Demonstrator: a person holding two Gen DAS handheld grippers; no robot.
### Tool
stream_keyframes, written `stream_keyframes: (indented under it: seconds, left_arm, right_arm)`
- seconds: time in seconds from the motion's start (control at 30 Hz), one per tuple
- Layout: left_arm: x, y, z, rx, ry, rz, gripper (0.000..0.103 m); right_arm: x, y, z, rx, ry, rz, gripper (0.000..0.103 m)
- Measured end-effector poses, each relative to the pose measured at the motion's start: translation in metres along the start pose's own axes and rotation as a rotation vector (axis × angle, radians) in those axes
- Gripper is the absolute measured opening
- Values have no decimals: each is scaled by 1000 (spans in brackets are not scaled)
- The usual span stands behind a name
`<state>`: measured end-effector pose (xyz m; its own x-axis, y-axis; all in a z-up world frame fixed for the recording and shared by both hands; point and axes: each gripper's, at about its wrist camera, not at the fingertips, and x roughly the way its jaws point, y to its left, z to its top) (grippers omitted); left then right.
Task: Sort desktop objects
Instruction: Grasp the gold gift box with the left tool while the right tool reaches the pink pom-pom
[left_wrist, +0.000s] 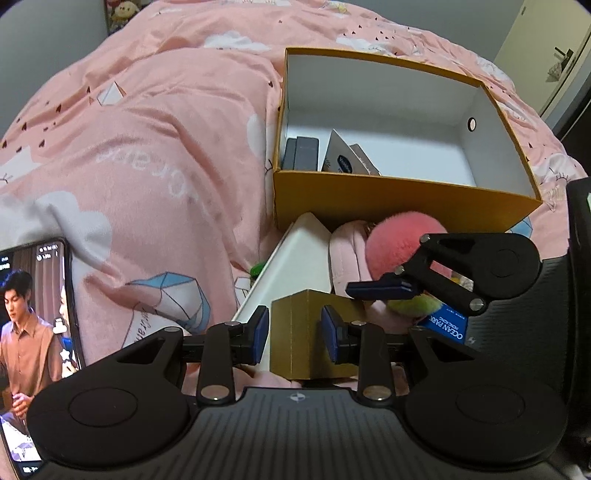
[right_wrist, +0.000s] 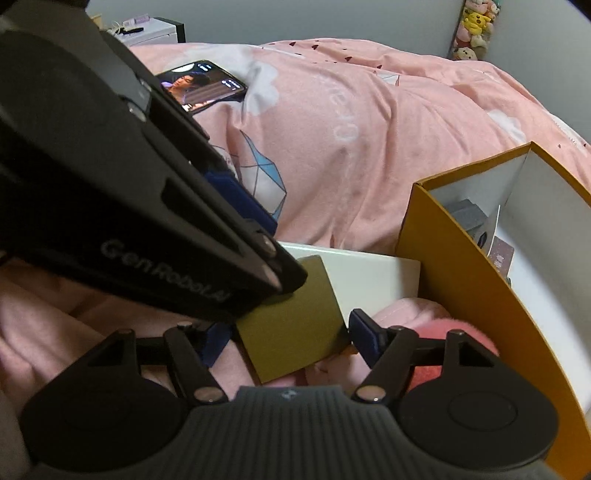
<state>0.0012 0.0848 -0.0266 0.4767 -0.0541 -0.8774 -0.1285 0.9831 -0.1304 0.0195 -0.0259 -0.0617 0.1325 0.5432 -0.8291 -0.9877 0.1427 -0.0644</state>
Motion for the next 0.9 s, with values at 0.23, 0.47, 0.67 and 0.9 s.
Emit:
stream_keyframes:
  seconds: [0.23,0.47,0.67,0.9]
  left_arm:
    - [-8,2,3,-9,-51,-31,44]
    - [-14,12,6,-91,-48,-140,47]
    - [-3,9,5,-114,-24,-202,50]
    - [6,-3,5,-95,-25,-264,52]
  right_arm:
    - [-18,-9,-5,61,-53,-19,69]
    - [-27,-27,-13,166,-62,-35,68]
    - [-24,-39,-26,261,-41,12,65]
    - [-23,-39,-30,292,-10,13,62]
